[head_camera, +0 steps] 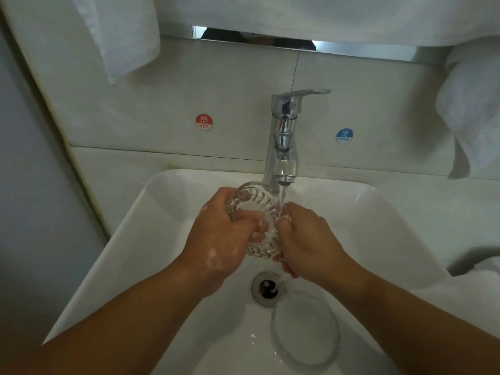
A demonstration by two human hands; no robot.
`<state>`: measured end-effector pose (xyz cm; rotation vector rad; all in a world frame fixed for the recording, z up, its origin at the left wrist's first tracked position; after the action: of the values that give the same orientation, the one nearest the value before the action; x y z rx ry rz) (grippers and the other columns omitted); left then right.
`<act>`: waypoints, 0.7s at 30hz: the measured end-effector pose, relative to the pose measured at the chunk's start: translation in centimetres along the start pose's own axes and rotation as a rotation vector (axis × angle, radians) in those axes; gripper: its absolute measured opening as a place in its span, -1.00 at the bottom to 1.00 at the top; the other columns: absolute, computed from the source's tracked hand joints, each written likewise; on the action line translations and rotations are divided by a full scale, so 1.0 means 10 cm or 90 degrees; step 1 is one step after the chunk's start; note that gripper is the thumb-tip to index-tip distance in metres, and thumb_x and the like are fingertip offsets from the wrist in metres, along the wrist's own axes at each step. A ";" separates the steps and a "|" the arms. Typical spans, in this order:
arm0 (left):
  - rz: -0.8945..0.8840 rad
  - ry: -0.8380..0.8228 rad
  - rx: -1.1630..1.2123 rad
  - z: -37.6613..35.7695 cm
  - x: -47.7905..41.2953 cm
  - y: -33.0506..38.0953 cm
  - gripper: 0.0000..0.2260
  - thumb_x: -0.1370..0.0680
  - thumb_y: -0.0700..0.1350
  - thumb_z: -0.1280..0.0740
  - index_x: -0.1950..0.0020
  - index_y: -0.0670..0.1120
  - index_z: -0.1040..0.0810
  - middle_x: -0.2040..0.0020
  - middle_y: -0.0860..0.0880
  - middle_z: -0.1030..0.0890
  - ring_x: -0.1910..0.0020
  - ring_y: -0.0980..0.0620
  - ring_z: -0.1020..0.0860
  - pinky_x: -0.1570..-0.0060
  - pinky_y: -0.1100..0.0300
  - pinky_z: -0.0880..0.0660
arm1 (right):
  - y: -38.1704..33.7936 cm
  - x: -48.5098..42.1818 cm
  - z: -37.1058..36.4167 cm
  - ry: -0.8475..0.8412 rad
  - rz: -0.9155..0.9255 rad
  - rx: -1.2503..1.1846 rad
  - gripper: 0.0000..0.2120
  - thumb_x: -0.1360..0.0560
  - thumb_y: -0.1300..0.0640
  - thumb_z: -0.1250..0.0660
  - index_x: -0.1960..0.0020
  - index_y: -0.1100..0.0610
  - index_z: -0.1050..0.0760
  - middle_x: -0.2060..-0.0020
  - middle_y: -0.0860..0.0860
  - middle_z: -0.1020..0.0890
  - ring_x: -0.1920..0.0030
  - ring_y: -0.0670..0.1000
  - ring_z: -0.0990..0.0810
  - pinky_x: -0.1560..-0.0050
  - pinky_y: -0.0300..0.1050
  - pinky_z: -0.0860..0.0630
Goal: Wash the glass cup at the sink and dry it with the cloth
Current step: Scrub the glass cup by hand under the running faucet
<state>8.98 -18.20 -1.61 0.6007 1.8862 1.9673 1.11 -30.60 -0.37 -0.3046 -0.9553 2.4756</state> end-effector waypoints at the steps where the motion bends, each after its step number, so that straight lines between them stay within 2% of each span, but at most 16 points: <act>1: 0.013 -0.019 0.008 -0.01 0.00 0.00 -0.68 -0.53 -0.32 -0.42 -0.17 0.05 -0.60 -0.02 -0.02 -0.75 0.01 -0.06 -0.74 -0.01 -0.13 -0.70 | -0.04 -0.01 0.06 0.034 0.036 0.049 -0.75 -0.69 0.12 -0.04 0.12 0.02 -0.37 0.28 -0.10 -0.51 0.30 -0.04 -0.54 0.40 -0.32 -0.34; 3: 0.040 -0.066 0.021 -0.06 0.00 0.00 -0.67 -0.53 -0.31 -0.45 -0.21 0.02 -0.62 -0.05 -0.06 -0.75 -0.01 -0.10 -0.74 -0.03 -0.17 -0.70 | -0.07 -0.02 0.12 0.059 0.060 0.095 -0.73 -0.70 0.10 -0.03 0.14 0.02 -0.38 0.29 -0.11 -0.50 0.26 -0.01 -0.52 0.38 -0.31 -0.32; 6: 0.050 -0.083 0.073 -0.08 0.02 -0.01 -0.66 -0.51 -0.36 -0.44 -0.22 -0.05 -0.61 -0.05 -0.12 -0.75 0.02 -0.14 -0.75 0.01 -0.12 -0.70 | 0.00 -0.05 0.11 0.064 0.020 0.073 -0.66 -0.71 0.06 -0.03 0.16 0.06 -0.44 0.30 -0.04 -0.55 0.31 -0.04 -0.52 0.40 -0.27 -0.31; 8: 0.041 -0.056 0.109 -0.08 0.03 -0.02 -0.64 -0.52 -0.39 -0.40 -0.21 -0.02 -0.61 -0.03 -0.10 -0.75 0.03 -0.12 -0.75 0.12 -0.05 -0.70 | 0.06 -0.05 0.10 0.060 -0.020 -0.049 -0.70 -0.71 0.03 -0.06 0.08 0.09 -0.48 0.29 0.03 -0.59 0.41 -0.06 -0.52 0.42 -0.24 -0.40; 10: 0.033 -0.031 0.116 -0.06 0.03 -0.03 -0.63 -0.54 -0.39 -0.40 -0.20 0.03 -0.60 -0.01 -0.06 -0.75 0.04 -0.10 -0.75 0.17 0.00 -0.69 | 0.08 -0.02 0.00 -0.012 -0.056 -0.194 -0.82 -0.70 0.04 -0.16 -0.01 0.09 -0.48 0.31 0.07 -0.60 0.51 -0.06 -0.50 0.50 -0.20 -0.45; 12: 0.024 -0.023 0.084 -0.06 0.01 -0.05 -0.63 -0.56 -0.36 -0.39 -0.20 0.07 -0.60 -0.04 -0.05 -0.74 0.02 -0.10 -0.74 0.13 -0.06 -0.71 | 0.07 0.01 -0.07 -0.093 -0.061 -0.253 -0.95 -0.64 0.08 -0.30 -0.06 0.05 -0.48 0.34 0.09 -0.60 0.51 -0.03 -0.50 0.47 -0.16 -0.53; 15: 0.012 -0.044 0.021 -0.08 0.02 -0.03 -0.64 -0.60 -0.37 -0.30 -0.18 0.08 -0.61 -0.03 -0.05 -0.74 0.04 -0.08 -0.75 0.10 -0.16 -0.72 | 0.10 -0.01 -0.03 -0.107 -0.059 -0.165 -0.92 -0.59 0.11 -0.35 -0.07 0.06 -0.49 0.30 0.05 -0.62 0.49 -0.04 -0.55 0.45 -0.16 -0.56; 16: 0.014 -0.058 0.016 -0.10 0.02 -0.02 -0.66 -0.61 -0.36 -0.30 -0.19 0.07 -0.61 -0.03 -0.05 -0.74 0.06 -0.08 -0.76 0.10 -0.16 -0.72 | 0.09 -0.03 0.01 -0.079 -0.046 -0.104 -0.94 -0.62 0.08 -0.31 -0.05 0.06 -0.49 0.29 0.01 -0.61 0.47 -0.05 -0.56 0.46 -0.18 -0.53; 19: 0.041 -0.106 0.045 -0.13 0.04 0.00 -0.69 -0.58 -0.33 -0.38 -0.22 0.02 -0.61 -0.03 -0.08 -0.76 0.07 -0.11 -0.76 0.06 -0.17 -0.71 | 0.03 -0.08 0.11 0.021 0.021 0.118 -0.72 -0.68 -0.08 -0.15 0.12 0.01 -0.45 0.32 -0.11 -0.53 0.37 -0.14 -0.50 0.41 -0.29 -0.35; 21: 0.039 -0.092 0.067 -0.12 0.04 -0.01 -0.65 -0.53 -0.33 -0.45 -0.23 0.01 -0.60 -0.05 -0.08 -0.75 0.02 -0.13 -0.75 -0.02 -0.20 -0.69 | 0.03 -0.08 0.10 0.043 0.017 0.072 -0.68 -0.69 -0.08 -0.13 0.14 0.04 -0.46 0.35 -0.06 -0.56 0.40 -0.11 -0.52 0.41 -0.26 -0.40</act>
<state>8.00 -19.01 -1.75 0.8171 1.9123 1.8160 1.41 -31.76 0.18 -0.3632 -0.7861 2.5151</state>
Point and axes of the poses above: each hand's wrist, its own x-axis away from the middle knuckle, its own z-axis out of the back of the hand, y = z × x, the point moved 9 cm from there along -x, towards the middle knuckle
